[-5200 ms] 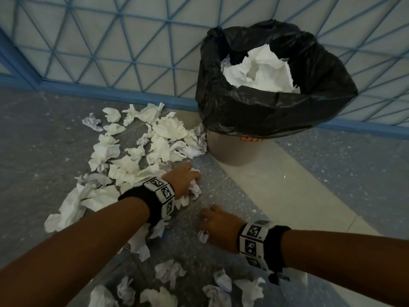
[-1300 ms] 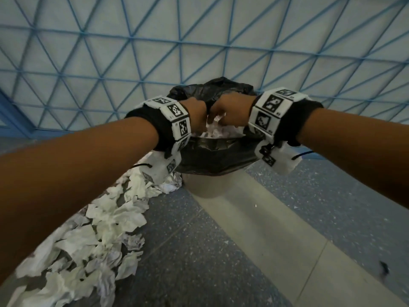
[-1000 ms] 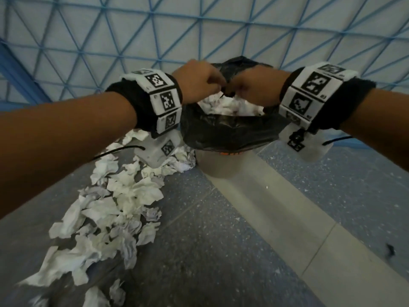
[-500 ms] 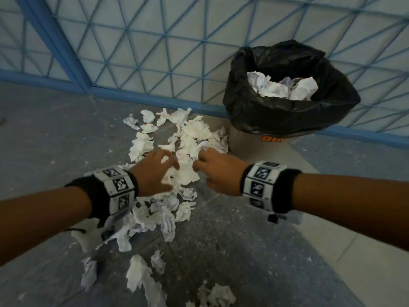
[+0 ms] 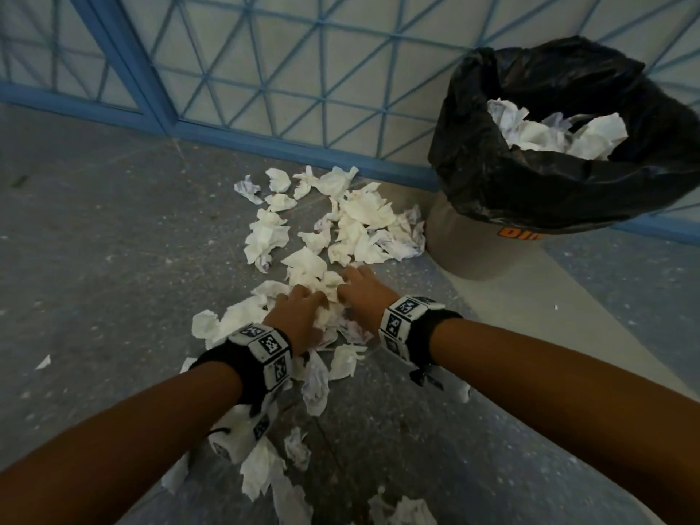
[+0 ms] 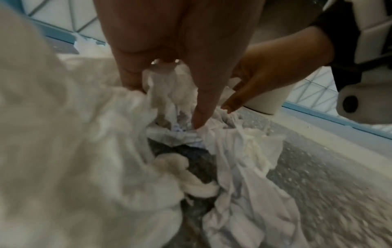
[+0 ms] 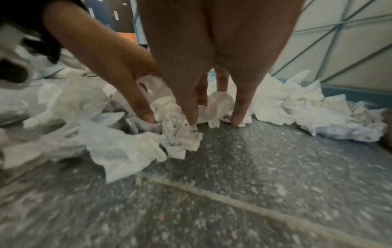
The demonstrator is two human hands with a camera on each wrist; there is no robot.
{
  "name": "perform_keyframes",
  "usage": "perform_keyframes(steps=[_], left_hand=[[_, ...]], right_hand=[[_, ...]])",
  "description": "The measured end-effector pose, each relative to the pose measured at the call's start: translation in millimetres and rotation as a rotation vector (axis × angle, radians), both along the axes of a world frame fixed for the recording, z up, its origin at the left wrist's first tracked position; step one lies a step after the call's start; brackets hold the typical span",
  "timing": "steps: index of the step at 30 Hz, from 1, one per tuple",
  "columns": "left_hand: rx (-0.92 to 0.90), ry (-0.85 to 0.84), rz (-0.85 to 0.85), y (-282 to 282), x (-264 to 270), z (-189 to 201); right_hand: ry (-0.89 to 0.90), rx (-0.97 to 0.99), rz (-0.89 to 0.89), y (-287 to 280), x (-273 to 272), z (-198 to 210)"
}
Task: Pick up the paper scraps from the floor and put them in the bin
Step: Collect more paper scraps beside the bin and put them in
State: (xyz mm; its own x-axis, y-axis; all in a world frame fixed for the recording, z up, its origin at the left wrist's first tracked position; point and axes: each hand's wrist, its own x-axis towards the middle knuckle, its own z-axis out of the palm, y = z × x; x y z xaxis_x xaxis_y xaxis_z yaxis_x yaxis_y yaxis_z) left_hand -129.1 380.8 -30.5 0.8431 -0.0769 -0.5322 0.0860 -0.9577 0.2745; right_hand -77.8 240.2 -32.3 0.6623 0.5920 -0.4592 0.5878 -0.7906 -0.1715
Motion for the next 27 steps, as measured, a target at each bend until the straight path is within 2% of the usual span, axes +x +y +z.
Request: perform_keyframes(steps=[2, 6, 11, 19, 23, 25, 27], left_hand=[[-0.091, -0.040, 0.070, -1, 5, 3], [-0.284, -0.082, 0.243, -1, 14, 17], [-0.393, -0.067, 0.289, -2, 22, 47], [-0.698, -0.052, 0.349, -12, 37, 115], [-0.784, -0.189, 0.281, -36, 51, 175], [-0.802, -0.275, 0.221, -48, 62, 207], [-0.902, -0.321, 0.172, -69, 72, 237]], right_hand=[[-0.035, 0.102, -0.058, -4, 2, 4], [-0.015, 0.294, -0.300, -20, 8, 22], [-0.002, 0.553, -0.569, -40, 3, 53], [-0.033, 0.748, -0.609, -68, -4, 122], [-0.093, 0.859, -0.591, -85, 5, 175], [-0.195, 0.877, -0.568, -99, 13, 207], [-0.303, 0.903, -0.538, -116, 23, 241]])
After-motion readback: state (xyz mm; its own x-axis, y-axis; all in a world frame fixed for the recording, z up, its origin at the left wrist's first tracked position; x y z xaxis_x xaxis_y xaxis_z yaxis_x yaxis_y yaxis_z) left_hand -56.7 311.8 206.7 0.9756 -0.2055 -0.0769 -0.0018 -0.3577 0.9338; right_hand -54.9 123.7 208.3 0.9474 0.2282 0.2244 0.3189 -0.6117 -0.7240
